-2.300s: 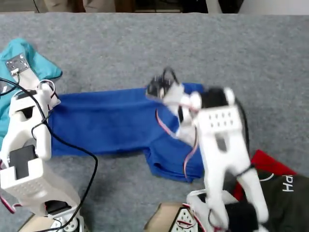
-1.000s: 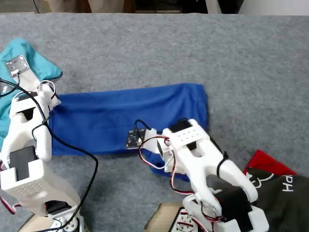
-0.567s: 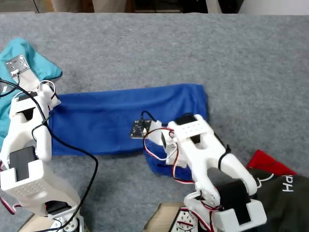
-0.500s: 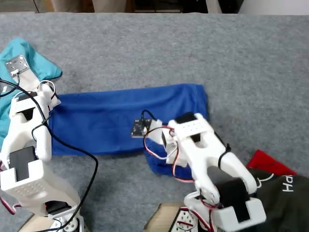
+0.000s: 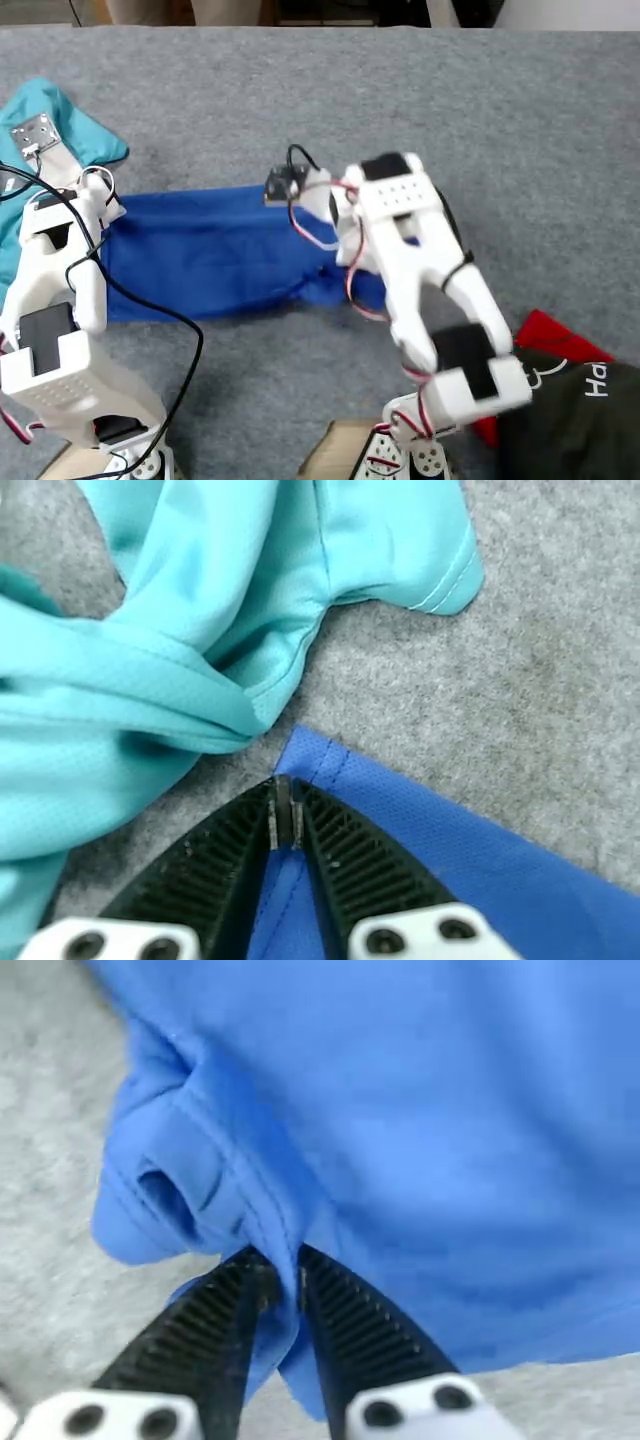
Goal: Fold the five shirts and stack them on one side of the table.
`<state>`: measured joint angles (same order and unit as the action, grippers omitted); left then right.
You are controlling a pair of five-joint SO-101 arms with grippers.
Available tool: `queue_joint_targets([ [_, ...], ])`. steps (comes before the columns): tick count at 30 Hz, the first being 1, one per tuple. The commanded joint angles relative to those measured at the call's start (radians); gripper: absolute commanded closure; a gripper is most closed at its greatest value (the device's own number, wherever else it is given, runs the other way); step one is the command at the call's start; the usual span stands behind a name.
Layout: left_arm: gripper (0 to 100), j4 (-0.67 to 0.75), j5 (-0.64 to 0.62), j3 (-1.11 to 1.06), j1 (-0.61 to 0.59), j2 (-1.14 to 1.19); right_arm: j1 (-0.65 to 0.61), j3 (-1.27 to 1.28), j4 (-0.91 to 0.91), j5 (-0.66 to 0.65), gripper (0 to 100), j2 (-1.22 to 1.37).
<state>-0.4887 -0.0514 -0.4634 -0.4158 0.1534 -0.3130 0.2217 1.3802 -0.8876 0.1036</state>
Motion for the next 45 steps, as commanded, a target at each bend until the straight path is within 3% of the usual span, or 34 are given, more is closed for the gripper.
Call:
queue_joint_targets([
  [1, 98, 0.017, 0.002, 0.008, -0.006, -0.051, 0.007, -0.268, 0.046, -0.012, 99.5, 0.124],
  [11, 98, 0.017, 0.002, 0.008, -0.006, -0.051, -0.021, -0.685, 0.140, -0.138, 99.3, 0.473],
  [14, 98, 0.017, 0.002, 0.008, -0.006, -0.051, -0.021, -0.750, 0.138, -0.149, 93.1, 0.493],
  [18, 98, 0.017, 0.002, 0.008, -0.006, -0.051, -0.021, -0.805, 0.081, -0.002, 84.5, 0.490],
  [26, 98, 0.017, 0.002, 0.008, -0.006, -0.051, -0.021, -0.878, 0.265, -0.008, 84.6, 0.404],
  [28, 98, 0.017, 0.002, 0.008, -0.006, -0.051, -0.022, -0.852, 0.331, -0.046, 86.8, 0.360],
  [31, 98, 0.017, 0.002, 0.008, -0.006, -0.051, -0.021, -0.759, 0.361, -0.051, 99.8, 0.305],
  [37, 98, 0.017, 0.002, 0.008, -0.006, -0.051, -0.039, -0.449, 0.255, -0.041, 99.5, 0.216],
  [42, 98, 0.017, 0.002, 0.008, -0.008, -0.051, -0.093, -0.173, 0.028, -0.034, 99.5, 0.148],
  [45, 98, 0.017, 0.002, 0.008, -0.008, -0.051, -0.110, -0.134, -0.078, -0.034, 99.5, 0.156],
])
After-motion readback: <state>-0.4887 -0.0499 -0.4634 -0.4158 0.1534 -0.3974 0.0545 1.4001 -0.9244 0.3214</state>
